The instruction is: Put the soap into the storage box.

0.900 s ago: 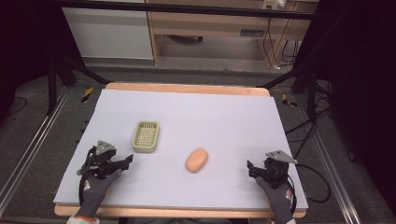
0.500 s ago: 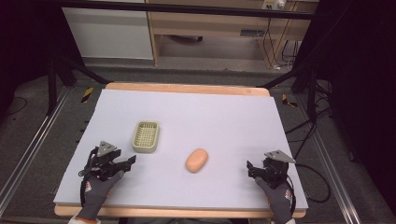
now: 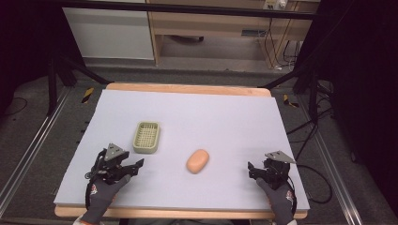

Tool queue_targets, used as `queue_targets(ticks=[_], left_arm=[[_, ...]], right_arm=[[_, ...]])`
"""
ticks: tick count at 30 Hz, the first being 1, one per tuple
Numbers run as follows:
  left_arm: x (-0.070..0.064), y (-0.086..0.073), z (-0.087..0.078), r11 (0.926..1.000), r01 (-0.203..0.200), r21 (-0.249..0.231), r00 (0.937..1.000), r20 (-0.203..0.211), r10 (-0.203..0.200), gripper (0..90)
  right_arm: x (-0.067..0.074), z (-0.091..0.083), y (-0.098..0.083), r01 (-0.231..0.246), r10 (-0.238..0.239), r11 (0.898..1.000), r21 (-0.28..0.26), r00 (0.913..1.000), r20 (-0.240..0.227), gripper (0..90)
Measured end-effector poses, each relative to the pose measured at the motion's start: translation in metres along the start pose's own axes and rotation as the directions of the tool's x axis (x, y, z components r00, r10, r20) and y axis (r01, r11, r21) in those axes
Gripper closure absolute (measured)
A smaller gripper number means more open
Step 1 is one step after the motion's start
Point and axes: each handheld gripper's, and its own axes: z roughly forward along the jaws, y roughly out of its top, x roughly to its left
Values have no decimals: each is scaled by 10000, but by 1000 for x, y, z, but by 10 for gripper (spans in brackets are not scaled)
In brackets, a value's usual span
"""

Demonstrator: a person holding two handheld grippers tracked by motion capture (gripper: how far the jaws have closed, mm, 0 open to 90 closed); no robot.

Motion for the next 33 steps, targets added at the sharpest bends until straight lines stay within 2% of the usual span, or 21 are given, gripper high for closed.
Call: queue_targets(ticks=[19, 33], left_arm=[[-21, 8, 2, 9992, -394, -67, 9985, 365, 396, 301], [-30, 19, 2, 9983, -561, -147, 9965, 610, 569, 282]], right_arm=[[0, 1, 1, 11, -12, 10000, 51, 9999, 100, 68], [1, 1, 1, -49, 48, 10000, 74, 9999, 143, 67]])
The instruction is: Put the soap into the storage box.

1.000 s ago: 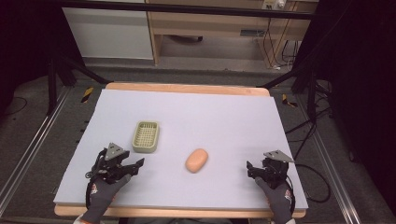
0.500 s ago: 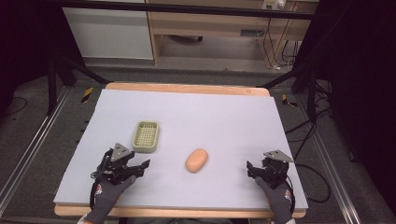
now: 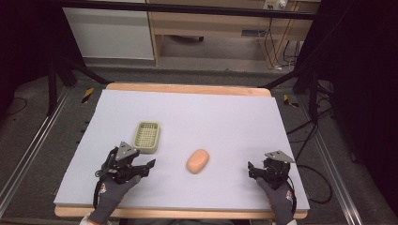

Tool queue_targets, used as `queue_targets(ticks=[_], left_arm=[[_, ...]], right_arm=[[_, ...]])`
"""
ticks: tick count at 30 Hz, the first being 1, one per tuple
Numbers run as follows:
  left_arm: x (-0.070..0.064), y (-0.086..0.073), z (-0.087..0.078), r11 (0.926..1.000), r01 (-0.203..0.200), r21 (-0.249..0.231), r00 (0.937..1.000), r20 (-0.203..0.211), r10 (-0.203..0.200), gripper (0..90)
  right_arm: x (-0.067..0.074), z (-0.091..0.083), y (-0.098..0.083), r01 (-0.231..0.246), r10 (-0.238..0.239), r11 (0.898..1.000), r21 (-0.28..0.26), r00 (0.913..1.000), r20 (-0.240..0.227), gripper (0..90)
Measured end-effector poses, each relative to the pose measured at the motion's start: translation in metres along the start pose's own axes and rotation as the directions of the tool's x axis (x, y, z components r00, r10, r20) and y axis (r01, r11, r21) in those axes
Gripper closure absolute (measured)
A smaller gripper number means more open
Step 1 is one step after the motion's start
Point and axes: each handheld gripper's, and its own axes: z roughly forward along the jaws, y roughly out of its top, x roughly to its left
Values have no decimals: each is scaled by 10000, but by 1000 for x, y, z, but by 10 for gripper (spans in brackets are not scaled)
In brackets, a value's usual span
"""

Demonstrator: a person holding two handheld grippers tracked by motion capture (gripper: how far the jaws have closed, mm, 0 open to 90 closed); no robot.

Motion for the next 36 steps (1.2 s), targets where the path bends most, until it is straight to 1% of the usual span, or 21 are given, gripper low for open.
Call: queue_targets(ticks=[3, 4, 10, 14, 17, 23, 30, 36], left_arm=[[-1, 2, 0, 10000, -21, 31, 10000, 82, 20, 273], [-2, 3, 0, 10000, -38, 44, 9999, 119, 38, 272], [-5, 12, -2, 9993, -337, 189, 9988, 357, 330, 254], [-4, 19, -9, 9992, -402, 34, 9977, 546, 400, 249], [0, 22, -13, 9995, -319, -20, 9976, 620, 320, 243], [4, 27, -15, 9998, -191, -54, 9979, 610, 194, 238], [0, 35, -14, 9994, -336, -99, 9974, 640, 342, 238], [-10, 41, -6, 9988, -488, -14, 9964, 697, 488, 238]], right_arm=[[0, 0, 0, -5, 5, 10000, -4, 10000, -3, 67], [0, 0, 0, 57, -57, 10000, -30, 10000, 4, 67], [0, 0, 0, -9, 9, 10000, -33, 10000, 27, 67], [0, 0, 0, -46, 46, 10000, -20, 10000, 30, 65], [0, 0, 1, -31, 31, 10000, -28, 10000, 43, 65], [0, 0, 1, -19, 19, 10000, -43, 10000, 67, 65], [0, 0, 1, 11, -10, 10000, -52, 9999, 114, 66], [0, 0, 0, -10, 11, 10000, -40, 9999, 116, 65]])
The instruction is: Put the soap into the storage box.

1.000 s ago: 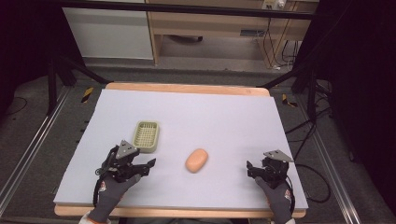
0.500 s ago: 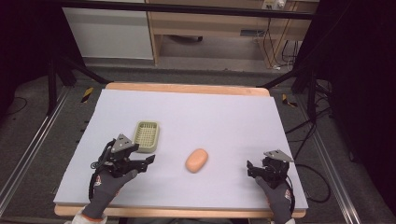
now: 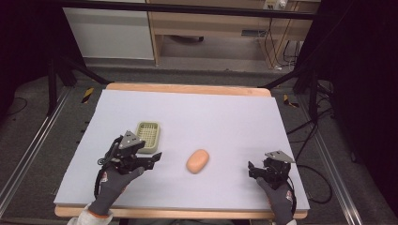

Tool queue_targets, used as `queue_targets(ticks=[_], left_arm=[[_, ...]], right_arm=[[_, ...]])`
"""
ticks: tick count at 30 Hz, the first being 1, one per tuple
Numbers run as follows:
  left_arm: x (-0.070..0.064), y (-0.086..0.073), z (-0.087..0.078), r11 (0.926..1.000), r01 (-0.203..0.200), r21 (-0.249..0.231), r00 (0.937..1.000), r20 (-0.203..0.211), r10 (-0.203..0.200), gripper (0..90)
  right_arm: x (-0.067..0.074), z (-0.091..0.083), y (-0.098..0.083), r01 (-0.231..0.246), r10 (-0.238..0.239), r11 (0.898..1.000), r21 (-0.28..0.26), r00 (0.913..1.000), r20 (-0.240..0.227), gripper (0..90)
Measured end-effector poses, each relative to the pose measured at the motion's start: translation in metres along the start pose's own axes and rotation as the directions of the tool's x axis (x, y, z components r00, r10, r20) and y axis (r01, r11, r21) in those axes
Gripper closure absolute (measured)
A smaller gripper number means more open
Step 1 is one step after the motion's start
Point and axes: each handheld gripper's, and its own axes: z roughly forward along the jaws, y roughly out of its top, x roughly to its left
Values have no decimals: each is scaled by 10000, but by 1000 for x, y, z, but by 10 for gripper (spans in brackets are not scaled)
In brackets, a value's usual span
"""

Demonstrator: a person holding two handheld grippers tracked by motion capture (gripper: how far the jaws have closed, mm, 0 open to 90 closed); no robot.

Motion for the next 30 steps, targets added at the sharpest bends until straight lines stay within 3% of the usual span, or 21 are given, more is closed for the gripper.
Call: queue_targets(ticks=[20, 30], left_arm=[[-27, 19, 29, 9988, -416, 269, 9986, 337, 406, 238], [-39, 23, 48, 9978, -439, 489, 9981, 463, 417, 236]], right_arm=[[0, 0, 0, 53, -53, 10000, -1, 10000, -35, 65], [1, 1, 0, 73, -73, 10000, 21, 10000, -63, 65]])
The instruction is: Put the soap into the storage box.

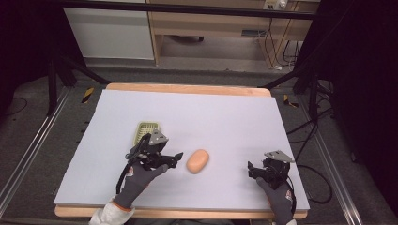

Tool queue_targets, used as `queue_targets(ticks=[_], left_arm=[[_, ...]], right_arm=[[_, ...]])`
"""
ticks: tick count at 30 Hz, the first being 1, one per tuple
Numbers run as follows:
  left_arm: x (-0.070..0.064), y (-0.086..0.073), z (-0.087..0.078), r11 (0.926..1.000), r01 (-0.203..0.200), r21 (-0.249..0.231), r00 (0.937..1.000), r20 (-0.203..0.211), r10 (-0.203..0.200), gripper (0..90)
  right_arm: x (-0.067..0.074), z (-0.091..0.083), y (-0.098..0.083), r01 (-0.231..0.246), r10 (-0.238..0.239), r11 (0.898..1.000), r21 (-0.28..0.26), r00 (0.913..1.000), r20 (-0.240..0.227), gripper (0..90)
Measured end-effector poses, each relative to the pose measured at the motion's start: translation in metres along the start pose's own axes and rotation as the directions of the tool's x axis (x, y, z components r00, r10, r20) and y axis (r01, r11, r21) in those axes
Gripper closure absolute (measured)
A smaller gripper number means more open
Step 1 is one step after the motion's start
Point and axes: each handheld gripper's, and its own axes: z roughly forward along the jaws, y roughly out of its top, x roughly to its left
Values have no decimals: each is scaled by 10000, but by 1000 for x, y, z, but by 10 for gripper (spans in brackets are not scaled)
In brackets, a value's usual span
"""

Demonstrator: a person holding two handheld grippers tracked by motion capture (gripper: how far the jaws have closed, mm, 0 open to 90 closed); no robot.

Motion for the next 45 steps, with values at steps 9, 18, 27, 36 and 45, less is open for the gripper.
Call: queue_targets(ticks=[9, 18, 27, 36, 45], left_arm=[[-8, 5, 14, 9998, -84, 154, 9999, 126, 82, 235], [-13, 9, 23, 9991, -235, 347, 9995, 225, 227, 233], [-21, 11, 36, 9975, -432, 564, 9986, 318, 415, 231], [-26, 11, 46, 9948, -635, 801, 9974, 397, 605, 227], [-33, 10, 55, 9907, -814, 1091, 9962, 404, 774, 221]], right_arm=[[1, 0, 0, 6, -6, 10000, 30, 10000, -26, 65], [1, 0, 0, 5, -5, 10000, 4, 10000, -10, 65], [1, 1, 1, 28, -28, 10000, 38, 10000, -10, 65], [2, 1, 1, 84, -84, 10000, 44, 10000, -40, 65], [1, 1, 1, 127, -127, 9999, 58, 9999, -37, 65]])
